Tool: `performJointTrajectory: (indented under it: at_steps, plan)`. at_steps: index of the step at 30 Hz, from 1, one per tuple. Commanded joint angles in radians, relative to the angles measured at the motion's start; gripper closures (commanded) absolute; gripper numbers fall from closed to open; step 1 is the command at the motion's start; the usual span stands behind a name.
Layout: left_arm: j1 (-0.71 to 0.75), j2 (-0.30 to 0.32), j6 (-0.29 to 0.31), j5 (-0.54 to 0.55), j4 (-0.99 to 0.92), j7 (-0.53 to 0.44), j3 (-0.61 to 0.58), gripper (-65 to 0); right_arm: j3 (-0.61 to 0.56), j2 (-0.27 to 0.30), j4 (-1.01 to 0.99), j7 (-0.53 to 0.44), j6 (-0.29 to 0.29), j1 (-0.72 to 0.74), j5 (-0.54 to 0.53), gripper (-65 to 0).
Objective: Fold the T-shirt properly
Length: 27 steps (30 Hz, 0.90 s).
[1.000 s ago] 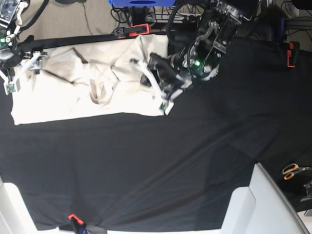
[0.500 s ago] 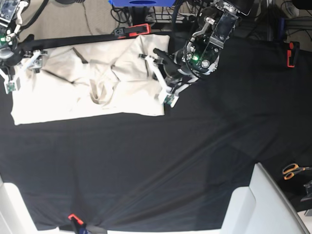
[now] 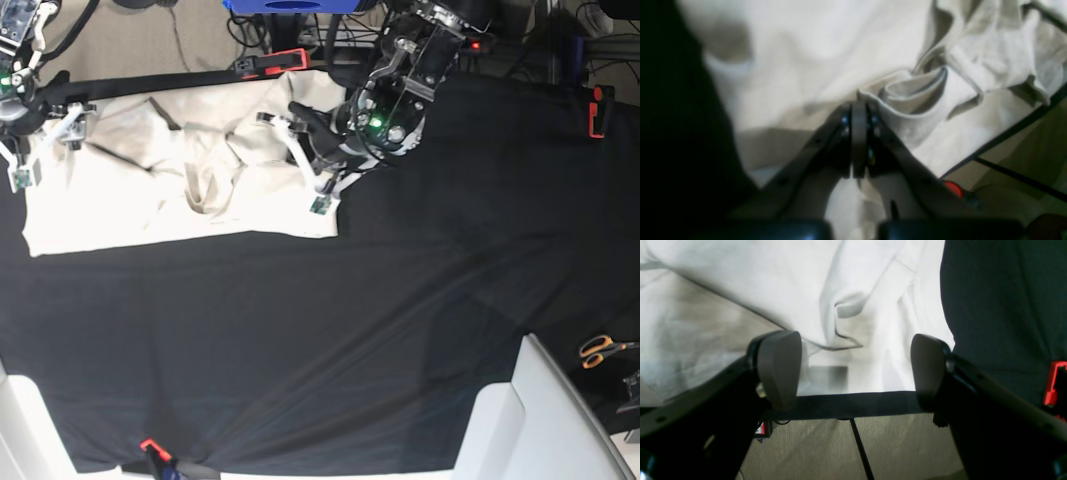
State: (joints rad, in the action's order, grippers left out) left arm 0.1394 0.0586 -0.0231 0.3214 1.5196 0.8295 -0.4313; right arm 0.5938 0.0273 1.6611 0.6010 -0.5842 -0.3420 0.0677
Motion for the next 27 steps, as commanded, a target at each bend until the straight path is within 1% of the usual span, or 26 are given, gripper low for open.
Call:
performJointTrajectory:
  at_steps: [1, 4, 8, 16, 18, 20, 23, 27]
  plan:
    - [-0.011, -0.001, 0.004, 0.006, 0.005, -0.008, -0.022, 0.0, 0.007, 0.010, 0.017, -0.016, 0.003, 0.002, -0.006, -48.3]
    - [-0.047, -0.009, 0.004, 0.006, -0.032, -0.008, -0.097, 0.0, 0.007, 0.010, 0.017, -0.016, 0.003, 0.002, -0.006, -48.3]
    - [-0.070, -0.035, 0.005, 0.008, -0.070, -0.008, -0.153, 0.0, 0.010, 0.010, 0.017, -0.016, 0.003, 0.002, -0.006, -48.3]
    - [-0.117, -0.036, 0.005, 0.009, -0.067, -0.008, -0.318, 0.0, 0.010, 0.010, 0.015, -0.016, 0.003, 0.002, -0.006, -48.3]
    - [-0.134, -0.036, 0.007, 0.051, -0.069, -0.008, -0.346, 0.0, 0.010, 0.010, 0.015, -0.016, 0.003, 0.004, -0.006, -48.3]
    - [-0.169, -0.030, 0.007, 0.115, -0.072, -0.006, -0.390, 0.0, 0.008, 0.010, 0.015, -0.014, 0.003, 0.007, -0.006, -48.3]
    - [-0.217, -0.001, 0.007, 0.203, -0.069, -0.006, -0.444, 0.0, 0.007, 0.010, 0.015, -0.014, 0.003, 0.007, -0.006, -48.3]
    - [-0.289, 0.017, 0.007, 0.298, -0.066, -0.006, -0.516, 0.0, 0.005, 0.010, 0.015, -0.014, 0.003, 0.008, -0.006, -48.3]
